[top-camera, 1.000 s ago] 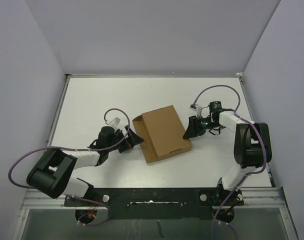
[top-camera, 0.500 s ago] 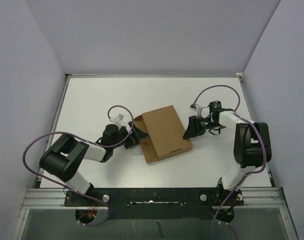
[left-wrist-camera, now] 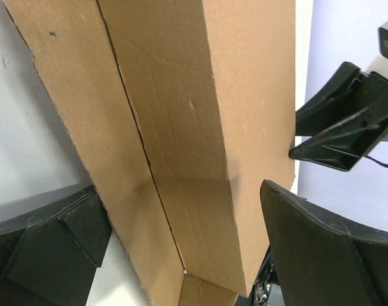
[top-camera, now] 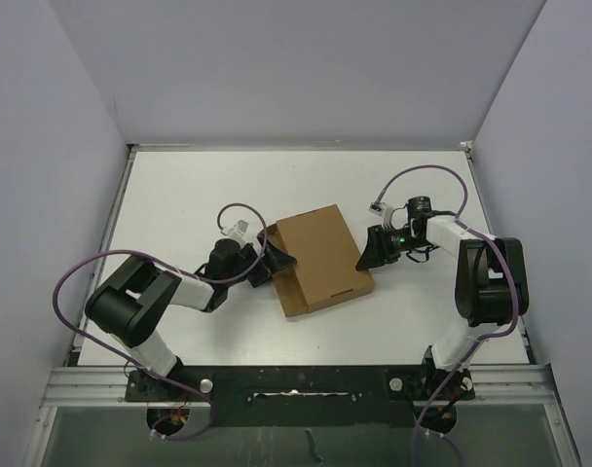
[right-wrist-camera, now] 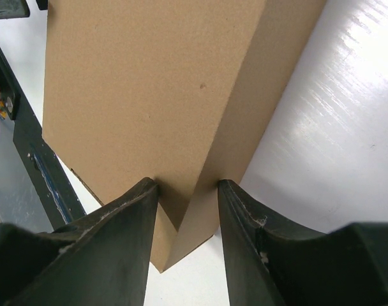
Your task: Fold the paper box
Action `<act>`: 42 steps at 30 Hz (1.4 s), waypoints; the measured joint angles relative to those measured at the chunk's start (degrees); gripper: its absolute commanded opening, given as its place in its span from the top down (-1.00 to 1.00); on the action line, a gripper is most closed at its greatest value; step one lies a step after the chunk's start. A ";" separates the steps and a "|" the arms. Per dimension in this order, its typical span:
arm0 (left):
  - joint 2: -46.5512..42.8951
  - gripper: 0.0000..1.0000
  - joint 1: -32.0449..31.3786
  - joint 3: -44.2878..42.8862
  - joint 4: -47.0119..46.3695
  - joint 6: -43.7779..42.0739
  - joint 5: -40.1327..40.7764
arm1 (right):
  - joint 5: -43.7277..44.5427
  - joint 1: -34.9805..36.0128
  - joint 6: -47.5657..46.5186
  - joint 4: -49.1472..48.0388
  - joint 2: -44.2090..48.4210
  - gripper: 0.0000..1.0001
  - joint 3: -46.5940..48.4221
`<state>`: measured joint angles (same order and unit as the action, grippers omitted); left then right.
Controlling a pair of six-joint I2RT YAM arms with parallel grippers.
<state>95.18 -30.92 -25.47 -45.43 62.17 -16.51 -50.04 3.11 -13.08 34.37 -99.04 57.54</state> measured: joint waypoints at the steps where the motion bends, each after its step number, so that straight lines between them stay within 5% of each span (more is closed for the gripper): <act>1: 0.00 -0.75 -0.22 -0.39 0.76 0.15 0.35 | 0.00 0.00 0.00 0.00 0.00 0.18 0.00; 24: -0.59 0.40 -7.80 -25.57 47.95 -0.35 15.67 | 0.33 0.15 -0.15 0.00 0.00 0.20 0.11; 29: -0.59 0.38 -9.05 -30.29 56.37 0.48 19.26 | 0.35 0.39 -0.17 0.00 -0.02 0.20 0.22; 42: -2.86 -0.16 -9.18 -31.78 63.45 -0.74 21.24 | 0.37 0.46 -0.17 0.00 -0.02 0.20 0.22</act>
<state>92.31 -40.10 -57.25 18.02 61.43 4.73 -49.67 3.57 -13.26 34.37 -99.07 57.76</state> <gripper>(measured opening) 0.557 0.410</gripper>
